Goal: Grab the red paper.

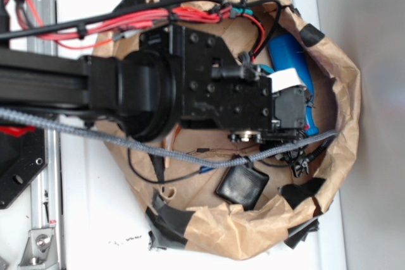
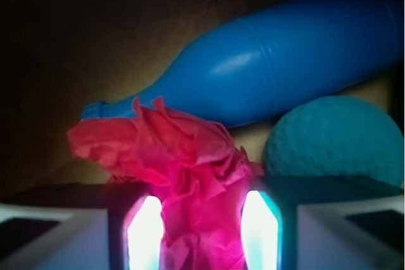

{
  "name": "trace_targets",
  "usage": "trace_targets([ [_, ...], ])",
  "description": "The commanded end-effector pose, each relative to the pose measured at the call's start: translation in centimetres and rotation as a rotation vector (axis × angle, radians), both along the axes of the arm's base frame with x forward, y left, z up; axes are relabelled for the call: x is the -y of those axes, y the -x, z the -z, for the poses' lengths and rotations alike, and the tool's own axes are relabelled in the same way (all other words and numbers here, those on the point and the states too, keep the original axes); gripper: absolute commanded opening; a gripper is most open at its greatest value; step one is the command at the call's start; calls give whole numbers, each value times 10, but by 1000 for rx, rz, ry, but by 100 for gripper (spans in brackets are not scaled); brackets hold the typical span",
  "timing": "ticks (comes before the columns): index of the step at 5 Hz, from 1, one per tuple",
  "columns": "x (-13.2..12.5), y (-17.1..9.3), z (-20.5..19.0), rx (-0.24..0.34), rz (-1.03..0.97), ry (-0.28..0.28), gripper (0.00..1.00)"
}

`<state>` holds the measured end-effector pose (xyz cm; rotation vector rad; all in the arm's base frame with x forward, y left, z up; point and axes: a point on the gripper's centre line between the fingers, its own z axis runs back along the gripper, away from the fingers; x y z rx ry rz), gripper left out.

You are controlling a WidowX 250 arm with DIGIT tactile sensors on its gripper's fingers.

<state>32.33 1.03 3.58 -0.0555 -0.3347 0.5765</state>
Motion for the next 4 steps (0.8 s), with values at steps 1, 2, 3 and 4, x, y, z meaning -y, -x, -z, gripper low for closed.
trace_targets([
  [1, -27, 14, -81, 27, 67, 50, 0],
  [2, -51, 19, -127, -67, 162, 162, 0],
  [3, -46, 30, -166, -34, 225, 136, 0],
  [4, -46, 33, -158, -26, 235, 135, 0],
])
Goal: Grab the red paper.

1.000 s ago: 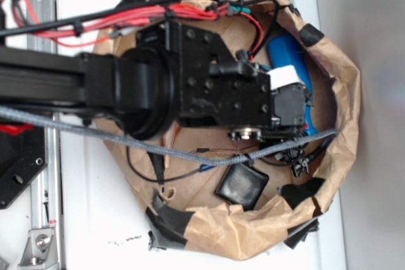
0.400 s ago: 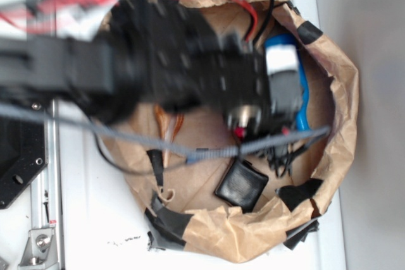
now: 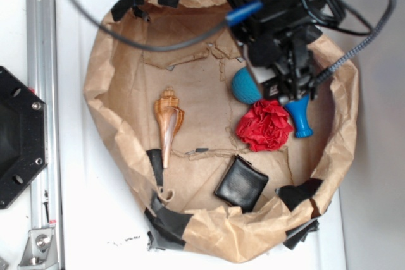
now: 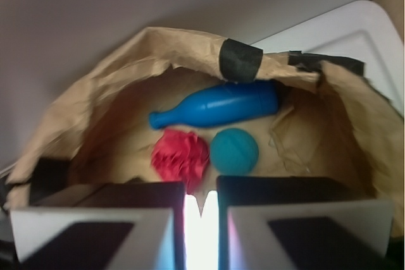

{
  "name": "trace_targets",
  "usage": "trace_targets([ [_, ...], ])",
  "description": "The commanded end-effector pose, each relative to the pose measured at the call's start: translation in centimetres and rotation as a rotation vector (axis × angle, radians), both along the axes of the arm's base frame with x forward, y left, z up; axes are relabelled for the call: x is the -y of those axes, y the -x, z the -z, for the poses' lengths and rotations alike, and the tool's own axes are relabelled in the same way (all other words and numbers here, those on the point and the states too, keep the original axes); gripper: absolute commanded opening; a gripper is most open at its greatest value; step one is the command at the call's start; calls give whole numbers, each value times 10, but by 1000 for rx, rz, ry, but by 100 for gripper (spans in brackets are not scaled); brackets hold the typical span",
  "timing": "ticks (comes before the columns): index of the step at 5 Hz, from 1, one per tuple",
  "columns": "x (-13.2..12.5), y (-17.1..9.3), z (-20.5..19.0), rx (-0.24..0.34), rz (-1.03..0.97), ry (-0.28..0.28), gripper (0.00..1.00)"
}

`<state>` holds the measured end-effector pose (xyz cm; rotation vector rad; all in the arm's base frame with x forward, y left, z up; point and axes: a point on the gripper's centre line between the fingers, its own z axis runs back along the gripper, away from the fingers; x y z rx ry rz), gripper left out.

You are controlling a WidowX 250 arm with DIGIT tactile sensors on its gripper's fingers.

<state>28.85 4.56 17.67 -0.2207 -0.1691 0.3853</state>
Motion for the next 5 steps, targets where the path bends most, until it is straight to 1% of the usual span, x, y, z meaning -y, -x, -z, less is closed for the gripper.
trace_targets([
  [1, 4, 4, 20, 152, -192, -30, 100],
  [2, 33, 31, 61, 168, -367, -55, 100],
  [3, 43, 36, 81, 225, -427, -65, 100],
  [4, 40, 15, 90, 256, -424, -83, 100],
  [5, 32, -9, 99, 252, -410, -88, 100],
])
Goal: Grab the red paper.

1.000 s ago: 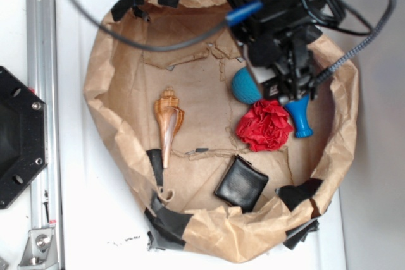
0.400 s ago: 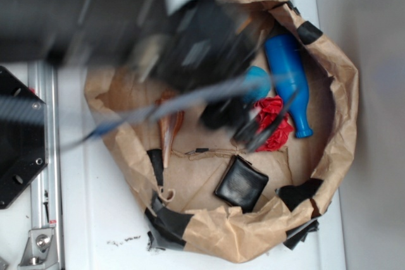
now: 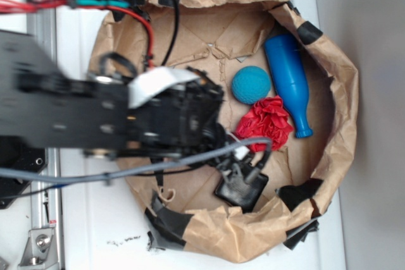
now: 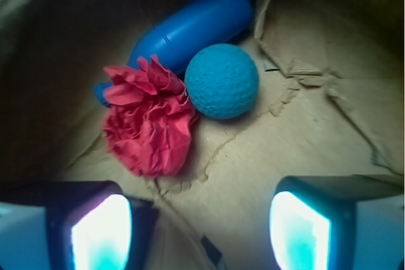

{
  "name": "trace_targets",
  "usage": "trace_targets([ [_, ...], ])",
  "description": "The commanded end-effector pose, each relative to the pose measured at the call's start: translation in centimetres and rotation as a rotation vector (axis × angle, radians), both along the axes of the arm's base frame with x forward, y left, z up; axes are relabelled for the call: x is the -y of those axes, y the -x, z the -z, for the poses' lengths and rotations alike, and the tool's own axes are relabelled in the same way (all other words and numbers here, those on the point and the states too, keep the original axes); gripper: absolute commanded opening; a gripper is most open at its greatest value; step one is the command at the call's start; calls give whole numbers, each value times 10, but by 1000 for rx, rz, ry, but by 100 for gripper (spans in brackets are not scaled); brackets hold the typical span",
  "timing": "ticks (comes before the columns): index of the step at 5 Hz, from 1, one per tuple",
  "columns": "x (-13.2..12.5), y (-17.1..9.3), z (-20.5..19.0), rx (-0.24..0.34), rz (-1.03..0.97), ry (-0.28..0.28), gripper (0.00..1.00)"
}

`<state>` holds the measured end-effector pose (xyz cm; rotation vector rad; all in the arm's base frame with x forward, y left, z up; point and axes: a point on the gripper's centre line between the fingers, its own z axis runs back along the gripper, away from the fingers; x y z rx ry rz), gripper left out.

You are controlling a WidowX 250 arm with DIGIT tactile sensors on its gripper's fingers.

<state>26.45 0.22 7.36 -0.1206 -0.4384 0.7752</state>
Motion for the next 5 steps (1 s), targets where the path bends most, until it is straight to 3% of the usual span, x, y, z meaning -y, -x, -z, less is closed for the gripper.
trace_targets([
  [1, -7, -52, 3, 47, 68, 15, 100],
  [3, -5, -80, 53, -73, 70, -26, 100],
  [4, -8, -77, 61, -97, 54, -25, 0],
  [5, -9, -70, 50, -91, 53, -8, 0],
])
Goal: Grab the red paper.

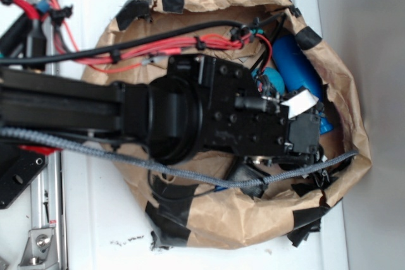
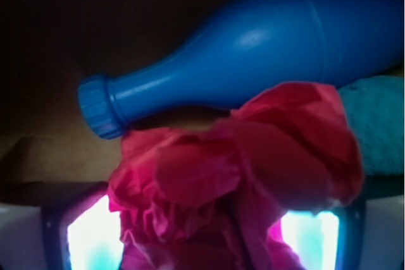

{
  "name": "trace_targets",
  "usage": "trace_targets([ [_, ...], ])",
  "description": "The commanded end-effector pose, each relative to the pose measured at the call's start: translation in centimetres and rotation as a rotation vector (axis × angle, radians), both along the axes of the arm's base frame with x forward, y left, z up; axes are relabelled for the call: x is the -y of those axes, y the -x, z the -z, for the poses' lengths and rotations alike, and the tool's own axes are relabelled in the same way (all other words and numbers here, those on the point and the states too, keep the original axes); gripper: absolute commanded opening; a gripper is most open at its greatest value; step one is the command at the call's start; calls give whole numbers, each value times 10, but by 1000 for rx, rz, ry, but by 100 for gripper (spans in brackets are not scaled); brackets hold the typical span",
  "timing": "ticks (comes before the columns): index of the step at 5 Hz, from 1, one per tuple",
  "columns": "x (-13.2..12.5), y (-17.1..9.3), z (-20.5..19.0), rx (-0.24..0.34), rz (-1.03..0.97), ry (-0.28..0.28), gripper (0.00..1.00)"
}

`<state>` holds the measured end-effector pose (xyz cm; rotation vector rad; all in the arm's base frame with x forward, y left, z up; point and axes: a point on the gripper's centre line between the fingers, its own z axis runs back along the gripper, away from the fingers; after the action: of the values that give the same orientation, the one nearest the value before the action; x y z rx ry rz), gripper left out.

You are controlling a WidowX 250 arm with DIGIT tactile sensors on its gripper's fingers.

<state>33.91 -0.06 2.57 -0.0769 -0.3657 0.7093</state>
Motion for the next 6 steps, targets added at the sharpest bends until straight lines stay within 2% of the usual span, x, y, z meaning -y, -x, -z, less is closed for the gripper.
trace_targets([
  [1, -13, 11, -14, 4, 4, 41, 0],
  [2, -20, 32, -64, 14, 70, 65, 0],
  [3, -28, 60, -115, -18, 188, 39, 0],
  [4, -32, 77, -142, -38, 239, -25, 0],
  [5, -33, 93, -153, -97, 315, 18, 0],
  [6, -29, 104, -148, -164, 377, -73, 0],
])
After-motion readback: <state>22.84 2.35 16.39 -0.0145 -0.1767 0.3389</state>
